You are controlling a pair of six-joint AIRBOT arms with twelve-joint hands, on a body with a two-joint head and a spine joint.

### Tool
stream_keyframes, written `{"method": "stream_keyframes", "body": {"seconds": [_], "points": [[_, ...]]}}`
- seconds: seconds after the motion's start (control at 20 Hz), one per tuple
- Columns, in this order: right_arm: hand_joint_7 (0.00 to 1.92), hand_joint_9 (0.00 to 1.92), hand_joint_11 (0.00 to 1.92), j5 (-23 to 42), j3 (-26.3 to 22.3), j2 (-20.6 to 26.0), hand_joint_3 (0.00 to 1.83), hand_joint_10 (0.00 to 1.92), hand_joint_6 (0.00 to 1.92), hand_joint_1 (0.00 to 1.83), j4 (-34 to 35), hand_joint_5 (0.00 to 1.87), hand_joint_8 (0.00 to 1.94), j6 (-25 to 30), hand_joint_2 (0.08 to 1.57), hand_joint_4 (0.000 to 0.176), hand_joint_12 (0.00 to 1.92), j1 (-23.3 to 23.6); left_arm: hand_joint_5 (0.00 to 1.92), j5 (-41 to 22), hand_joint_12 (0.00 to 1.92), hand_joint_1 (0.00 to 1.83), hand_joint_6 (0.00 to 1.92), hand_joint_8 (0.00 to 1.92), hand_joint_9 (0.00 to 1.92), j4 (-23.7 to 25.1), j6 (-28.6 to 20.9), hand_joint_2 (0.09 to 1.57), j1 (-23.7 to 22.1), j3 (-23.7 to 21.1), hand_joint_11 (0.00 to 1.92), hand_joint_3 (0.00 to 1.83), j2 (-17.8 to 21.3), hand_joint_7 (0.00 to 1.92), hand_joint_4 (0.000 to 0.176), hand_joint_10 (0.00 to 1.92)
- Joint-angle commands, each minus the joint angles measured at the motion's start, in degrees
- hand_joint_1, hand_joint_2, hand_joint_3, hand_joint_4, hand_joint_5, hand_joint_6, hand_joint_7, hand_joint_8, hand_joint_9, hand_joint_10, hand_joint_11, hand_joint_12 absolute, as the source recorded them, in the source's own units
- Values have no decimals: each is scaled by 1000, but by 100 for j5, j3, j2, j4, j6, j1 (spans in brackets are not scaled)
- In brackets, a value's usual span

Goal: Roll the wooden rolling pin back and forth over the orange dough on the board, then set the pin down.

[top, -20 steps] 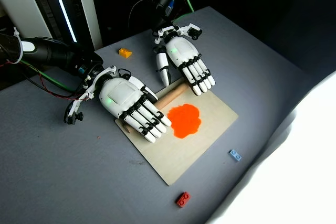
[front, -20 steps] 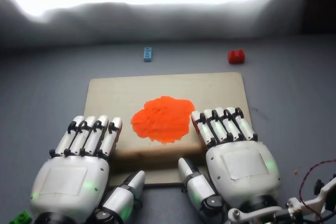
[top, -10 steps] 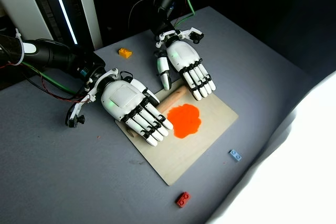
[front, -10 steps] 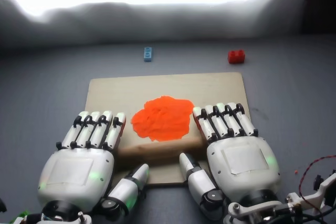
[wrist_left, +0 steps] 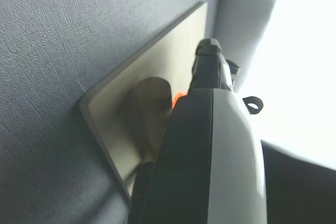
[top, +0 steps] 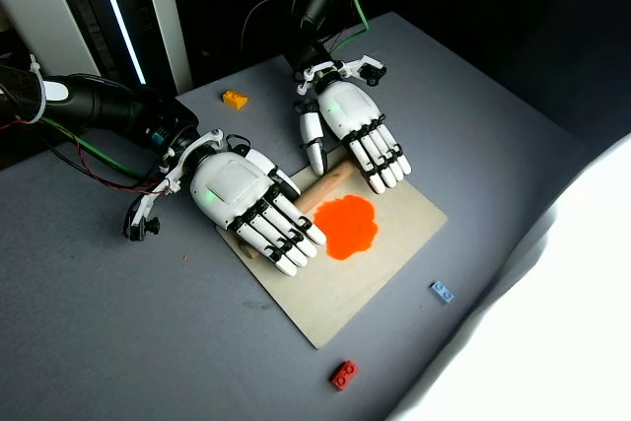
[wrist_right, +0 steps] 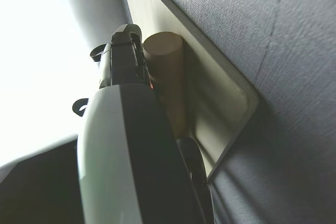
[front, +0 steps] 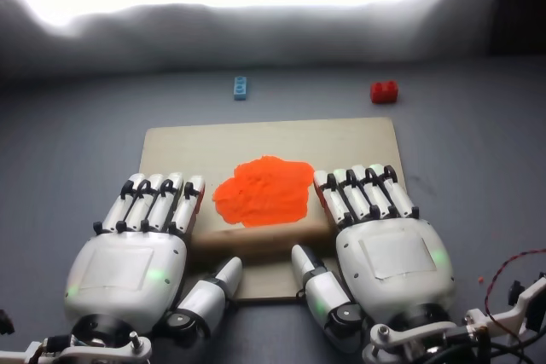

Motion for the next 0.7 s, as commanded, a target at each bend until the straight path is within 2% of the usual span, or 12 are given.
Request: {"method": "stream_keyframes", "body": {"seconds": [0.0, 0.1, 0.55, 0.65], "points": [[165, 135, 0, 464, 24, 14, 1, 1, 2, 0, -484, 166, 1, 30, 1424, 0, 276, 47, 0, -506, 0, 0, 0, 0, 0, 342, 21, 1406, -45, 51, 0, 0, -6, 0, 0, 0], [148, 114, 0, 453, 44, 14, 1, 1, 2, 0, -484, 145, 1, 46, 1426, 0, 169, 63, 0, -462, 0, 0, 0, 0, 0, 341, -11, 1405, -48, 79, 0, 0, -6, 0, 0, 0], [174, 143, 0, 413, 226, 15, 0, 7, 6, 0, -484, 169, 6, 142, 1421, 0, 292, 138, 0, -399, 0, 0, 0, 0, 0, 234, -303, 1406, -168, 247, 0, 0, -12, 0, 0, 0], [141, 119, 0, 407, 250, 15, 0, 1, 1, 0, -484, 149, 1, 147, 1420, 0, 237, 144, 0, -352, 0, 0, 0, 0, 0, 216, -346, 1406, -193, 273, 0, 0, -23, 0, 0, 0]]}}
